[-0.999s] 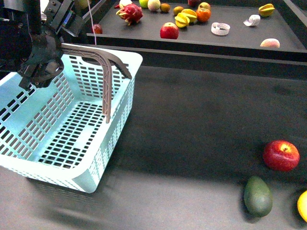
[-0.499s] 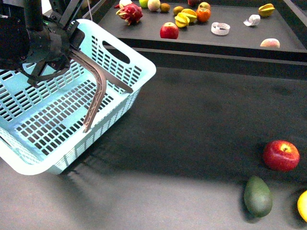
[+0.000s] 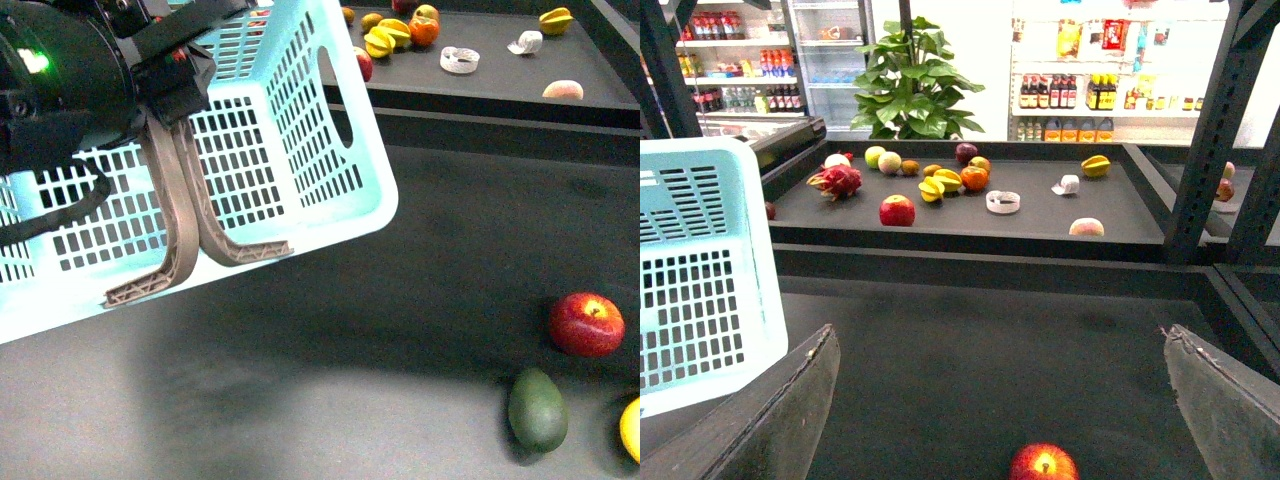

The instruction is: Pick mango with right arm and hold basket with left

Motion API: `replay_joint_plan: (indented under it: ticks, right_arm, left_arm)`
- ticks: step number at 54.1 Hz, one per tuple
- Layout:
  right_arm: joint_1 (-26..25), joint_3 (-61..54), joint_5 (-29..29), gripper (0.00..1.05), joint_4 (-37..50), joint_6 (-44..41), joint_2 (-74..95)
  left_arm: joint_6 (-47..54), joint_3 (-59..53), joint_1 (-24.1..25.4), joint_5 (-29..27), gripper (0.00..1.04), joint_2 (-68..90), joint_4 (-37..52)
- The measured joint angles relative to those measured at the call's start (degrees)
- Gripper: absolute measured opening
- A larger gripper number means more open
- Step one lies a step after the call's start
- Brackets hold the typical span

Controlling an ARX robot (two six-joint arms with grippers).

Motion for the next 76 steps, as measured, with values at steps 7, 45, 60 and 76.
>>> replay_joint_plan:
  ticks: [7,45,60,76]
  right_arm:
    - [0.0,0.0,0.0,0.97,0.0,0.0,0.0]
    - [0.0,0.0,0.0,0.97,0.0,0.0,0.0]
    - [0.0,0.0,0.0,0.97,0.0,0.0,0.0]
    - [0.0,0.0,0.0,0.97,0.0,0.0,0.0]
  left_arm:
    - [5.66,-4.48,-3.21,-0.11,0.08,-1.7,3.87]
    - [9.14,-7.15,-12.94,8.44,0.08,-5.2,8.96]
    - [10.19,-7.58,-12.61,8.37,0.08,-3.72,9.31]
    - [10.84,-7.61,-12.44,7.41,0.08,-3.72,9.38]
